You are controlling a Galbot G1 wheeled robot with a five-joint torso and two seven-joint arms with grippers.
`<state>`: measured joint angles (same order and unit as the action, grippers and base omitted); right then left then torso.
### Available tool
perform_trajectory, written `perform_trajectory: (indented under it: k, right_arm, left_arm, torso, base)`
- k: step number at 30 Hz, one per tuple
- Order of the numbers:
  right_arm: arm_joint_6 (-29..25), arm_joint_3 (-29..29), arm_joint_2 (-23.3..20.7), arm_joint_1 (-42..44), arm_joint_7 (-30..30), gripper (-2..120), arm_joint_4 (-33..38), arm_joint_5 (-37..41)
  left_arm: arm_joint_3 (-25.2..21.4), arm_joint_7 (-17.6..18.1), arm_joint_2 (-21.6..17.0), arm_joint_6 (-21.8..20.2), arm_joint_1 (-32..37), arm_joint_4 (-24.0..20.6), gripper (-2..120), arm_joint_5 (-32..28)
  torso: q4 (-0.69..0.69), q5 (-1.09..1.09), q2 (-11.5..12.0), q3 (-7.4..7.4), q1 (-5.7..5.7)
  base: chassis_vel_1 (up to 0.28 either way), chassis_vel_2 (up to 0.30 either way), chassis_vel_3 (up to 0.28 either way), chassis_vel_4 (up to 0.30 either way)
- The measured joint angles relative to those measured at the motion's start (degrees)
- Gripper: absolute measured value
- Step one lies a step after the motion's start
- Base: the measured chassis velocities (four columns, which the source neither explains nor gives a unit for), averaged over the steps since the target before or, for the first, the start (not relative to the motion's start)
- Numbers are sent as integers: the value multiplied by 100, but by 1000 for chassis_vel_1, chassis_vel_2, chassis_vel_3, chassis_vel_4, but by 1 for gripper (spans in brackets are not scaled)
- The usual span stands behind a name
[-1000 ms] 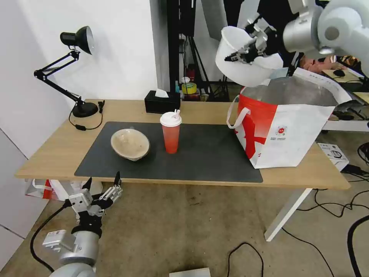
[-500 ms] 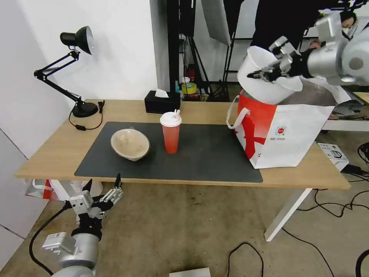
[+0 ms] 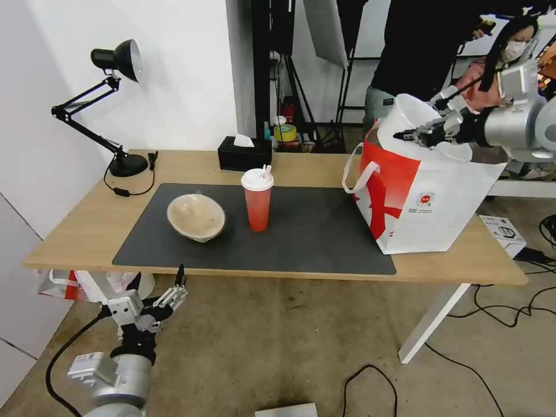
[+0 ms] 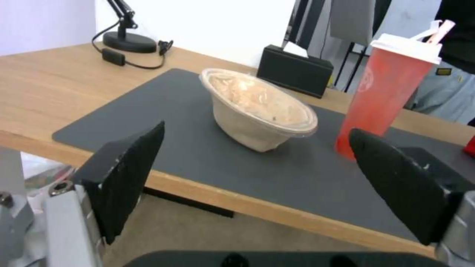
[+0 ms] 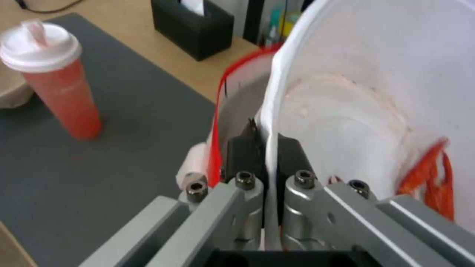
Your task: Pick up the trash from the table and place it into the takeout bag.
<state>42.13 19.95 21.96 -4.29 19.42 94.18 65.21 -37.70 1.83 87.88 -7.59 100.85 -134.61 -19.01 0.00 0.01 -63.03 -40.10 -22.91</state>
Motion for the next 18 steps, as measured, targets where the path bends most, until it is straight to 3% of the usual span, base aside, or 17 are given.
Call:
perform_trajectory:
  k: [9, 18]
  right_arm:
    - [-1, -327, 1, 466, 8, 2, -65, 5]
    - [-6, -313, 126, 399, -145, 33, -82, 150]
  left_arm:
    - [-8, 0, -7, 2, 1, 23, 100, 0]
    - [-2, 3, -16, 2, -41, 64, 100, -14]
  torso:
    - [0, -1, 0, 0, -1]
    - [0, -1, 0, 0, -1]
  base:
    - [0, 0, 0, 0]
    - [0, 0, 0, 0]
